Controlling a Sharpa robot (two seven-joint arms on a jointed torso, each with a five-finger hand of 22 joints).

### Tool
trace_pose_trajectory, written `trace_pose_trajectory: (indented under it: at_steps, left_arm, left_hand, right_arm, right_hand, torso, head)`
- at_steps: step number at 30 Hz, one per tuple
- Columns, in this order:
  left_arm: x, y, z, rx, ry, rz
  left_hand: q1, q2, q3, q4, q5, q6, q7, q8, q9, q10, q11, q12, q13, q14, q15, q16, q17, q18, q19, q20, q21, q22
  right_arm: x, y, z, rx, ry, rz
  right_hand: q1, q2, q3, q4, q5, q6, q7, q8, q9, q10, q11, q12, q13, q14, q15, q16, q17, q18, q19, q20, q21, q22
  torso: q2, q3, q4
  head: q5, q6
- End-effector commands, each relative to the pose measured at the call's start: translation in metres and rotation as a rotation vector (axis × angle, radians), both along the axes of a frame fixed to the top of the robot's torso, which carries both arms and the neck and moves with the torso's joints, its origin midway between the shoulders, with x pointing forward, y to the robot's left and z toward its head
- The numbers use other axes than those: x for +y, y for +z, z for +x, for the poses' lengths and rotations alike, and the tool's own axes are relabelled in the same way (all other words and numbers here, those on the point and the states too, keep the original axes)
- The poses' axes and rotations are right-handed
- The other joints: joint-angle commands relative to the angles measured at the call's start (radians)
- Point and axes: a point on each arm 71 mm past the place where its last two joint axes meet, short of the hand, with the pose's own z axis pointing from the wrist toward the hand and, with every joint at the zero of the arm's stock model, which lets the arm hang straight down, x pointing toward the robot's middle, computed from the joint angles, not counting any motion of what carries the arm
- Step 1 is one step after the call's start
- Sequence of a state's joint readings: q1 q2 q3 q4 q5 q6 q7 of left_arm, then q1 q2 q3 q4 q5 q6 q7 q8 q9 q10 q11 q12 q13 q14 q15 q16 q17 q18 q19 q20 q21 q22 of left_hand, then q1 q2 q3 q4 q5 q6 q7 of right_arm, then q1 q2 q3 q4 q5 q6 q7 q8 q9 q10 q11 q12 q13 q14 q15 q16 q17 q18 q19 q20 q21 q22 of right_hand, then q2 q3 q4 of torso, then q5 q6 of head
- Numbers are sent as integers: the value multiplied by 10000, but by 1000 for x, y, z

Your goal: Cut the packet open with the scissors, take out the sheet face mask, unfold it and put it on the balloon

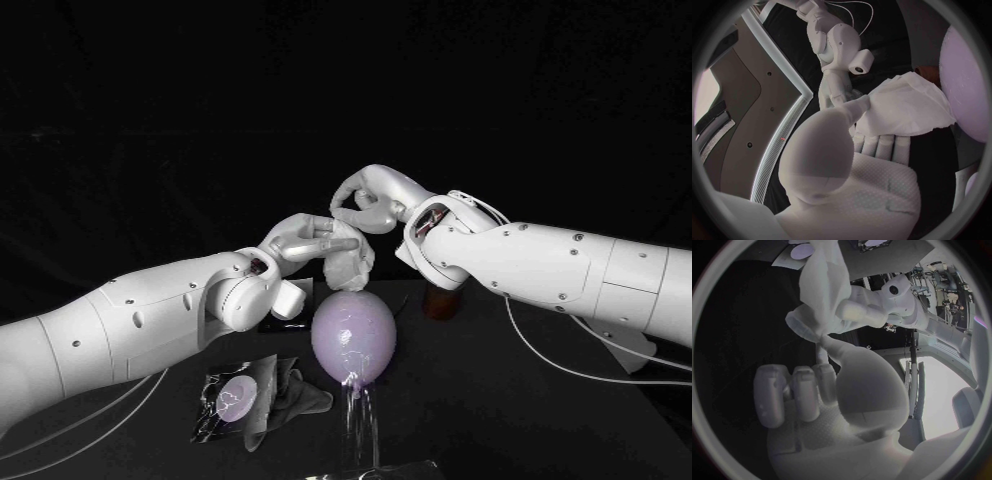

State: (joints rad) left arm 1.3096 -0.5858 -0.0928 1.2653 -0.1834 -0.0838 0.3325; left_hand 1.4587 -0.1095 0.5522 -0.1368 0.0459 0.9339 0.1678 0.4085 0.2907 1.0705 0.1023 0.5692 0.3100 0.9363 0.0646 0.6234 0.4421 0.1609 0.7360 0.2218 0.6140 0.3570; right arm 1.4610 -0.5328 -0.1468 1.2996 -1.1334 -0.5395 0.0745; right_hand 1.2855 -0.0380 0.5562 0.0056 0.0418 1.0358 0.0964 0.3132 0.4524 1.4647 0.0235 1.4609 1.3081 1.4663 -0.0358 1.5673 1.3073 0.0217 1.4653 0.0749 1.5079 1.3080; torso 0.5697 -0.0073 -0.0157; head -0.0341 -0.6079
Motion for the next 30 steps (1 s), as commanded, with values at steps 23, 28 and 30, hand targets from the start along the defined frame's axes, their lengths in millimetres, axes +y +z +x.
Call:
trace_pose_trajectory:
  at_steps: [23,28,30]
  left_arm:
    - [0,2,1,190,-9,-352]
    - [5,1,3,390,195,-568]
    - [7,1,3,486,266,-679]
  left_hand:
    - [-55,170,102,-45,31,-146,21,-162,-123,-224,-31,116,45,22,-37,141,-47,184,26,-30,391,188]
    - [-64,183,111,-38,31,-163,18,-177,-134,-253,-33,128,52,28,-40,153,-51,190,38,-33,413,198]
    - [-70,190,113,-32,32,-162,18,-177,-136,-261,-34,133,55,30,-40,156,-51,190,39,-32,417,200]
  right_arm:
    - [-9,3,26,931,-1241,918]
    - [-20,6,27,997,-1370,1433]
    - [-26,9,26,922,-1460,1729]
  right_hand:
    - [-1681,-1093,-1605,1436,68,-1979,802,-1188,-529,-2659,699,-4233,-1139,634,580,-464,1655,228,-20,425,-1367,2003]
    - [-1917,-1174,-2106,1934,78,-1923,805,-1265,-570,-3578,717,-5666,-2256,310,588,-872,969,390,-388,510,-2052,1783]
    - [-1918,-1164,-2210,2036,92,-1872,795,-1262,-571,-3928,698,-6243,-2709,206,583,-1013,747,421,-452,513,-2181,1739]
  torso:
    - [0,5,-7]
    - [-6,15,-9]
    - [-3,15,-6]
  head:
    - [-19,94]
    - [1,86]
    - [2,103]
